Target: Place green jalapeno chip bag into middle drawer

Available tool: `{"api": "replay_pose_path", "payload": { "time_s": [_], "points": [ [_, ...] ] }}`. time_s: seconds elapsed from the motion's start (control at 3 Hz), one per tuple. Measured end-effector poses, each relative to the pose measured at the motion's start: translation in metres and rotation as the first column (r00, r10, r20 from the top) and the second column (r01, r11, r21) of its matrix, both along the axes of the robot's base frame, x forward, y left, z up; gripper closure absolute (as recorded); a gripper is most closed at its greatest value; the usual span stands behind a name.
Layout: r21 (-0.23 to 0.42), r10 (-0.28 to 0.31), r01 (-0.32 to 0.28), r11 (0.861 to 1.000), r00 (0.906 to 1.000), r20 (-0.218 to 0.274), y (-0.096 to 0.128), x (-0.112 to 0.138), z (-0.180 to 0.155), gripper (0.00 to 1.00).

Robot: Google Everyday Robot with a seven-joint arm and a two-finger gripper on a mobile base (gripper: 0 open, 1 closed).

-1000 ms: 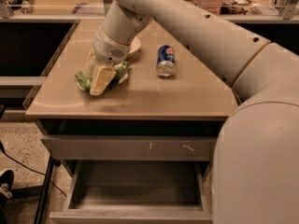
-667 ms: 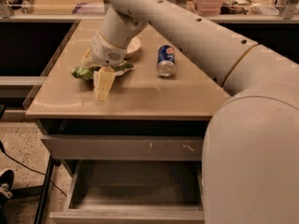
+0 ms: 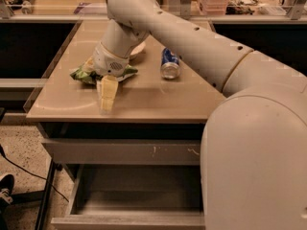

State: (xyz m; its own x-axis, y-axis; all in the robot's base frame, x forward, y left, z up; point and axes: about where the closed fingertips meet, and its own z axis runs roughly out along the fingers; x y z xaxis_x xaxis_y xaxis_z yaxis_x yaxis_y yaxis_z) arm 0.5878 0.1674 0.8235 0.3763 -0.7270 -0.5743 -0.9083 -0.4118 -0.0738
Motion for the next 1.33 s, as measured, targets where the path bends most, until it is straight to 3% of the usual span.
{"api": "replay_pose_path", "payload": {
  "time_s": [0.33, 0.67, 1.33],
  "points": [
    [0.006, -0.001, 0.001, 1.0, 0.9992, -0.04, 0.0002, -0.0014, -0.016, 0.0],
    [0.006, -0.001, 0.001, 1.0, 0.9992, -0.041, 0.0003, -0.0014, -0.0165, 0.18],
    [0.006, -0.001, 0.001, 1.0, 0.9992, -0.041, 0.0003, -0.0014, -0.0165, 0.64]
  ]
}}
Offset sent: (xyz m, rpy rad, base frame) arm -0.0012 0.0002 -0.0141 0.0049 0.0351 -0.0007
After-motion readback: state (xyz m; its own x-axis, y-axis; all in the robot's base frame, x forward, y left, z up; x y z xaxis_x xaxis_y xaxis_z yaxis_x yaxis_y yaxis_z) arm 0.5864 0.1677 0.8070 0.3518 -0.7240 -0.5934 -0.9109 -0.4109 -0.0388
